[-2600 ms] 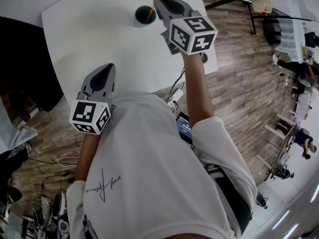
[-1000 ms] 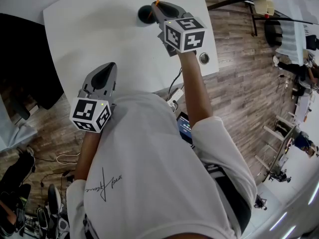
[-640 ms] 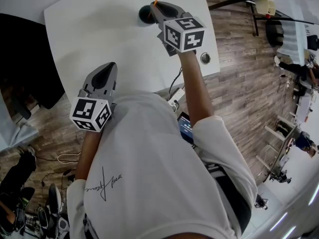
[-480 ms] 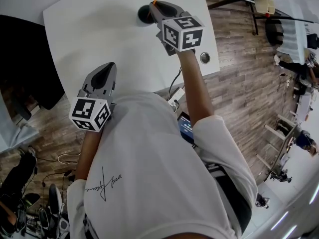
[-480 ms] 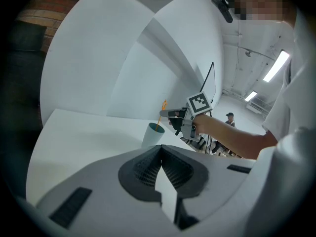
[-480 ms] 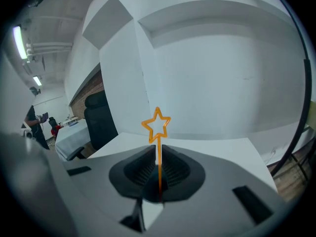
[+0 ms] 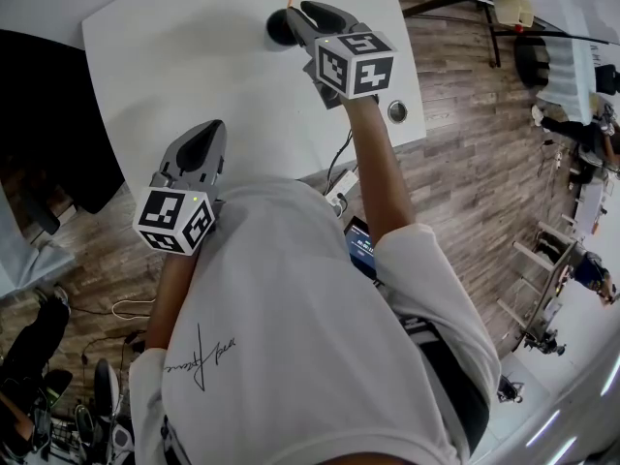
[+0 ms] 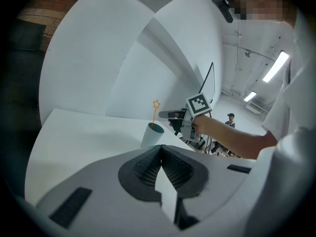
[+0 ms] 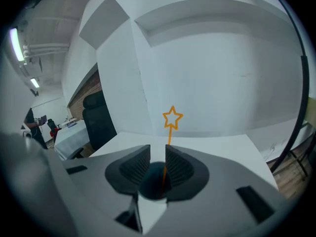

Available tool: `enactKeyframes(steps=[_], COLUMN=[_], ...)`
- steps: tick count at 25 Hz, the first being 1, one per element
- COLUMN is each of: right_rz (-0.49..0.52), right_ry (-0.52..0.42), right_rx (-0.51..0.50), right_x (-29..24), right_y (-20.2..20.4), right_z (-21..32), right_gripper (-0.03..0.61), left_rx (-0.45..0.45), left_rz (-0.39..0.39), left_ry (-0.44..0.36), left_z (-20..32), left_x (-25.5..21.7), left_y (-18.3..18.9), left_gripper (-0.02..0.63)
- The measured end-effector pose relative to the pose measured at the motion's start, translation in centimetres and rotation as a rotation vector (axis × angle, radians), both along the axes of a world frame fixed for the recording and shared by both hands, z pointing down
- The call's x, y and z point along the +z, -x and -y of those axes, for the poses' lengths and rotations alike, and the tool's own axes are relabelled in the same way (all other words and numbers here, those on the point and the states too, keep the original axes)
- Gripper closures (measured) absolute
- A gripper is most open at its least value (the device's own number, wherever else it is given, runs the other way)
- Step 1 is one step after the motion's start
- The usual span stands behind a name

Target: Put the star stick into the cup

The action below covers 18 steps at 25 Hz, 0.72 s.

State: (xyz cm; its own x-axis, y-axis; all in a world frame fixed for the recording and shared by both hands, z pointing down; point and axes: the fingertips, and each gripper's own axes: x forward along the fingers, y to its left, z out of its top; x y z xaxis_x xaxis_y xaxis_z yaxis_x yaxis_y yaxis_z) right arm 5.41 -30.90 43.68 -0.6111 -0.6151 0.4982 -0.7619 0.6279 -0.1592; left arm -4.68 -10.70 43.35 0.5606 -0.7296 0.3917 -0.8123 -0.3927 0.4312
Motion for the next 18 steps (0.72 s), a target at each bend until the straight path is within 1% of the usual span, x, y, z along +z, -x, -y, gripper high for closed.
enactKeyframes(steps=[13,18], right_rz=[0.012,-0.001], right_ry=[-0.013,-0.009], right_rx=[-0.011,-0.027], right_x=[-0.9,-0.9], right_y=[-0.4,-0.4], right_z=[-1.1,-2.0], right_gripper=[0.515,0.525], left_rx=[0.007,0.008], left_rz=[0.006,0.005], left_ry=[-0.027,-0.039], left_z=[0.0,-0.1], left_x=[-0.7,-0.9], left_y=[-0.2,-0.1], left_gripper=[0.604,0.604])
